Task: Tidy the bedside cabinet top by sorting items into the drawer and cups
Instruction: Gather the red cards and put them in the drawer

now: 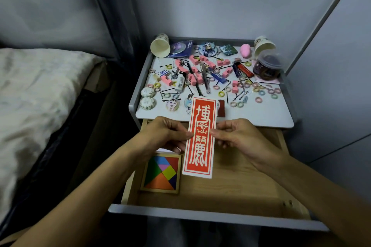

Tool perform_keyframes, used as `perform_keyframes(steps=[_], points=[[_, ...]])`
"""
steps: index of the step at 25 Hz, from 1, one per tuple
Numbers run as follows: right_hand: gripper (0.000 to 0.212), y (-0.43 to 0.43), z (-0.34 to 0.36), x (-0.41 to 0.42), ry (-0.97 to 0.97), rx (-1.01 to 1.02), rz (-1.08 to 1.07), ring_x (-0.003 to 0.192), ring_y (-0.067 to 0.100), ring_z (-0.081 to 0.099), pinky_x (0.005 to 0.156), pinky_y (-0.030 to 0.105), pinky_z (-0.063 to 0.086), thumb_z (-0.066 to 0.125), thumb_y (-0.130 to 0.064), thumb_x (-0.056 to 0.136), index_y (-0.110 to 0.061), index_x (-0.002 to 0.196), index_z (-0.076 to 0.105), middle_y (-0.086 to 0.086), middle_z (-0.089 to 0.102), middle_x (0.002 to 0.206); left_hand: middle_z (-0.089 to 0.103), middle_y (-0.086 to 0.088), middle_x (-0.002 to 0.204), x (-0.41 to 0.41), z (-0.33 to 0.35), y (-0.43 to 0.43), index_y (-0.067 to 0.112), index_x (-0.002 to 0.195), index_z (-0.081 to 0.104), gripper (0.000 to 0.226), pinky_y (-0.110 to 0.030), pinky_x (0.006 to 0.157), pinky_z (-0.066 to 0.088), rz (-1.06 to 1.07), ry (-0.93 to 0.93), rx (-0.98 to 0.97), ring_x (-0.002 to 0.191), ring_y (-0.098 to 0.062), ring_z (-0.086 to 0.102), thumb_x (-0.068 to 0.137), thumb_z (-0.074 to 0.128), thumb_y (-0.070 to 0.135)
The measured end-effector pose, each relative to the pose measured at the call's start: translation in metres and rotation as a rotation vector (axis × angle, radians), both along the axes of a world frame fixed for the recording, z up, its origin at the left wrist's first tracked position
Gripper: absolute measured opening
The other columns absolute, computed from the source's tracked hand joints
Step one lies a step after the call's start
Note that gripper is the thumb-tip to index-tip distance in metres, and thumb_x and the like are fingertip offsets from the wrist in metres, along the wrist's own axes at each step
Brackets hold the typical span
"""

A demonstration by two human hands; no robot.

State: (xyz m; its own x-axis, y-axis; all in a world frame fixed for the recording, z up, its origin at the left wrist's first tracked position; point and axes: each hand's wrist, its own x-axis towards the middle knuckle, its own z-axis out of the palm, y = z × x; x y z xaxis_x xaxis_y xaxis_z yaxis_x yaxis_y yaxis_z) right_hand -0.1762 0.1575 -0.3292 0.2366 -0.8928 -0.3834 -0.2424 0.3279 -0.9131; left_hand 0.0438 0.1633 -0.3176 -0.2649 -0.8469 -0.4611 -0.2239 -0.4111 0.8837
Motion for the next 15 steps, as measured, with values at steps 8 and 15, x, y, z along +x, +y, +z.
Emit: perform_keyframes(steps=[8,15], points=[[0.016,0.028,-0.08,0.007,0.031,0.477,-0.056,0.075,0.013,0.064,0.065,0.022,0.05,0.072,-0.013,0.084,-0.008,0.098,0.068,0.004,0.074,0.085,0.065,-0.008,0.108,0.032,-0.04,-0.007,0.017,0.11,0.059,0.032,-0.032,0.067,0.04,-0.057,-1.29,-0.349,0.095,-0.031,0.064,0.094,0.053,0.045],[0.019,-0.007,-0.125,0.034,0.285,0.257,-0.018,0.067,0.013,0.062,0.058,0.017,0.052,0.063,-0.009,0.092,0.003,0.106,0.063,0.009,0.068,0.084,0.06,-0.014,0.12,0.031,-0.051,-0.013,0.013,0.116,0.055,0.036,-0.037,0.078,0.042,-0.166,-1.259,-0.274,0.108,-0.037,0.058,0.095,0.051,0.041]])
